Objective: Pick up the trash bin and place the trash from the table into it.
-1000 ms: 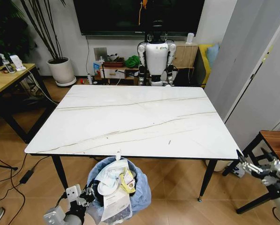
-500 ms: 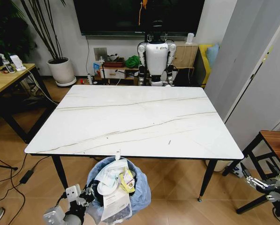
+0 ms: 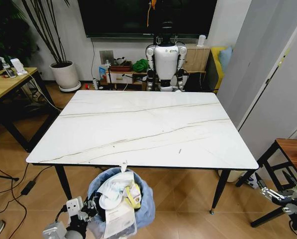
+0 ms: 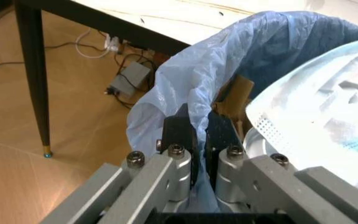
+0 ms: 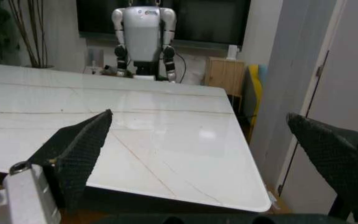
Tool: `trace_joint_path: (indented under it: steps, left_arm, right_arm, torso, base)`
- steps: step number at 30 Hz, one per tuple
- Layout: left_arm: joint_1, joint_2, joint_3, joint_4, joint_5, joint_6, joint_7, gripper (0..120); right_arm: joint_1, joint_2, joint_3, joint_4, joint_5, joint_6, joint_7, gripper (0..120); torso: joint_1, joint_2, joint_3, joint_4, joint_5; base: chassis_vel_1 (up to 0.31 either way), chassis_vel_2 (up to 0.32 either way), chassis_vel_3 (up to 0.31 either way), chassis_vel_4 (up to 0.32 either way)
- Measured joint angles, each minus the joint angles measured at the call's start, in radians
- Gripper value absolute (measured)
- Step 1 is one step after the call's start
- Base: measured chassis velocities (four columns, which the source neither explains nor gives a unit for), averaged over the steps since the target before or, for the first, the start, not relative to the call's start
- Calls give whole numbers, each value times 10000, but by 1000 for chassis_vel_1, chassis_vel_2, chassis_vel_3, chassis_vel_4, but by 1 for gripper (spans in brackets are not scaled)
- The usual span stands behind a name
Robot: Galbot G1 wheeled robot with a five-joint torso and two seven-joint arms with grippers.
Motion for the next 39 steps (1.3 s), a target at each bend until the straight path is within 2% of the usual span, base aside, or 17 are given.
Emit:
trace_joint_path:
  steps: [11,14,31,39]
  left_arm:
    - [-19,-116,24,207,582,-286,-198,0]
    - [-36,-132,-108,385,1270,-600,-351,0]
    - [-147,-250,-156,750,1608,-738,-363,0]
    - [-199,-477,12,967,1232,-754,-268,0]
  right_arm:
    - [7,-7,-7,1,2,-10,5,100]
    - [10,-9,-10,3,5,-14,7,100]
    - [13,-11,-13,4,13,-18,13,100]
    - [14,-11,-14,4,15,-19,14,100]
  torso:
    - [0,0,0,0,-1]
    - [0,0,0,0,0]
    - [-9,-19,-6,0,0]
    - [-218,-471,-248,-1,0]
  base:
    - [0,0,0,0]
    - [0,0,0,0]
    - [0,0,0,0]
    - [0,0,0,0]
